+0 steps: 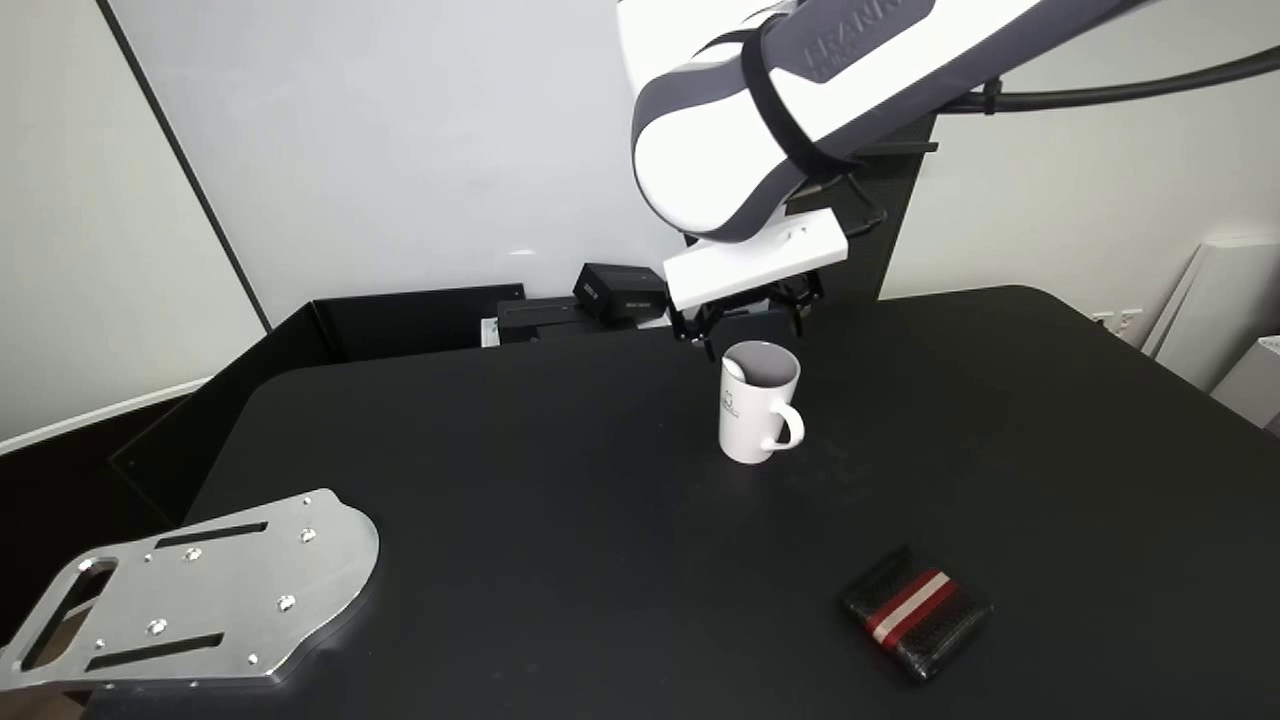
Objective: Remove the spoon from the mug, place the spoon back in the mug, remove the spoon from the mug
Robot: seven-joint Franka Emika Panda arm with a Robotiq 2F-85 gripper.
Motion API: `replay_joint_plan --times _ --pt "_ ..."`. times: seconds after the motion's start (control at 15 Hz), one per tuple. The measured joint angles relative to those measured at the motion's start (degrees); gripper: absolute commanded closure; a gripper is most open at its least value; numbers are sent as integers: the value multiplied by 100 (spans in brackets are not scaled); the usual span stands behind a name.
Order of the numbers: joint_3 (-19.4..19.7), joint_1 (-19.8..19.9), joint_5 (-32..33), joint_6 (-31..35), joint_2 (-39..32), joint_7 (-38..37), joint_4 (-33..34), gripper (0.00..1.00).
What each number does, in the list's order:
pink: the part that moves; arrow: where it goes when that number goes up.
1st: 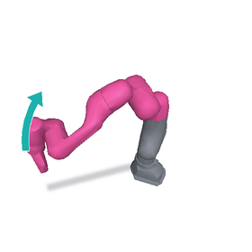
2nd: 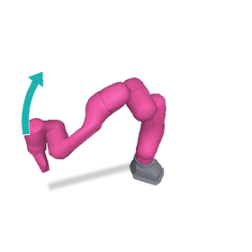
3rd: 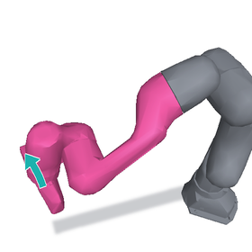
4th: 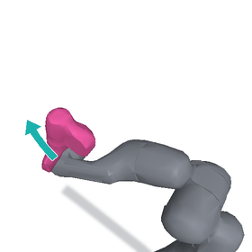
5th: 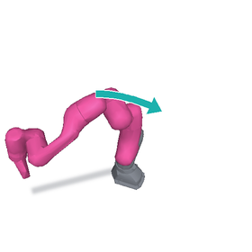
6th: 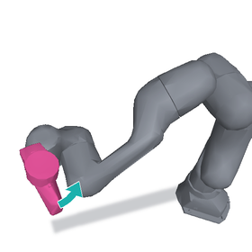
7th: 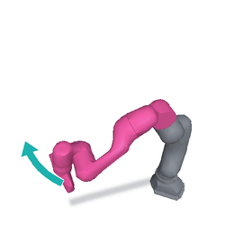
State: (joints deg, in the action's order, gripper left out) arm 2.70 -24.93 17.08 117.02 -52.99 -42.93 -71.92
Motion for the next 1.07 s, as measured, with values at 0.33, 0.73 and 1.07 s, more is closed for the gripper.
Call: replay_joint_plan --times 0.33,0.73,1.07 --pt "20 -4 0 -7 -34 14 18 0" --pt "44 -4 0 -15 -55 18 27 0" --pt "85 -4 0 -26 -56 18 27 0"
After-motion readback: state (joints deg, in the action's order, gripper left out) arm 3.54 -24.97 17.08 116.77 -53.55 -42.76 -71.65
